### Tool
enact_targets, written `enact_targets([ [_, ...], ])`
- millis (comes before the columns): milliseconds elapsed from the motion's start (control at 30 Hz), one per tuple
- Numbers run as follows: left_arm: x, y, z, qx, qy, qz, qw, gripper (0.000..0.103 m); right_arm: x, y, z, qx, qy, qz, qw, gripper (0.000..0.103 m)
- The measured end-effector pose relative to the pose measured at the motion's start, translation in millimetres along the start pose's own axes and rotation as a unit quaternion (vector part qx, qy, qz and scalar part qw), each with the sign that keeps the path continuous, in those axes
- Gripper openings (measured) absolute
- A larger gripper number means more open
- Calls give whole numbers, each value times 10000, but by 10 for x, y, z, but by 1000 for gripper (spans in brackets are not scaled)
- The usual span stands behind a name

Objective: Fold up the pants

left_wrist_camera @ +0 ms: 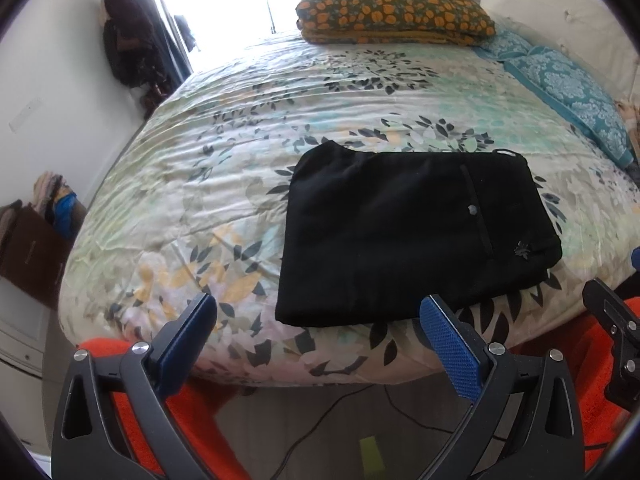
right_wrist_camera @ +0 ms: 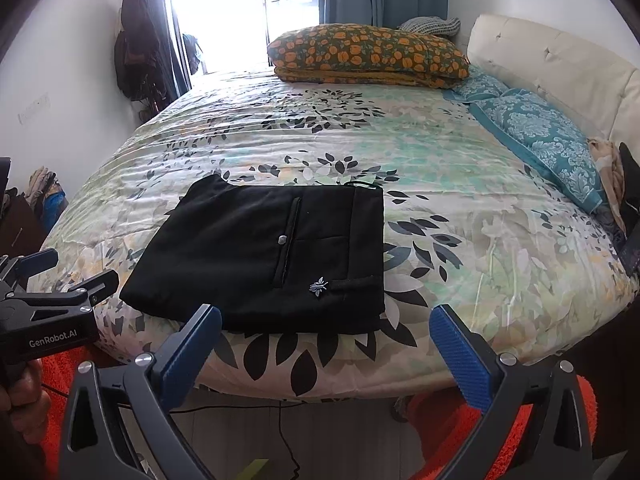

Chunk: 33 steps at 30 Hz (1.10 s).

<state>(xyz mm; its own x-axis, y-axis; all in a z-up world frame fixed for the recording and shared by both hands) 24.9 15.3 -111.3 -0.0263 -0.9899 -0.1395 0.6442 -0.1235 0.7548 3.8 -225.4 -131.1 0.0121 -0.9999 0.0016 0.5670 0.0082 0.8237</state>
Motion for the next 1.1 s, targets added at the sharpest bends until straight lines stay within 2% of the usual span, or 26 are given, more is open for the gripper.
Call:
enact_targets([
  [400, -38, -45, -9, -147, -131, 154, 9997, 102, -41, -29, -22, -110, -67, 60, 9999, 103],
  [567, -52, -19, 53, -90, -116, -7, 9999, 102, 2, 5, 34, -189, 27, 184, 9996, 103],
  [800, -100, -16, 154, -169, -231, -8, 9996, 102, 174, 61, 133, -702, 265, 467, 9961, 103],
  [967, -115, 31, 266, -255, -353, 90, 9990, 102, 292, 123, 259, -912, 319, 73, 9953, 103],
  [1100, -122, 66, 392, -335, -466, 201, 9981, 102, 234, 160, 402, -826, 366, -332, 9954, 103],
])
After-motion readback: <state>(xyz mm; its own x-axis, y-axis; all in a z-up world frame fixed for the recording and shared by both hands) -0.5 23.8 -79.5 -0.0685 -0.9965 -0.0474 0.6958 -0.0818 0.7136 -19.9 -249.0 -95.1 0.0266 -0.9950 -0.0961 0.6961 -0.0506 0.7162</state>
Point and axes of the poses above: each gripper's, at about its wrist camera, not at the fingertips, and z roughly against the way its jaws point, x to its right, y to its top, the point moved 6 cm from there along -z, roughly the way its jaws point, and after that the axes turned 15 degrees about x, right-handed, at the moved point
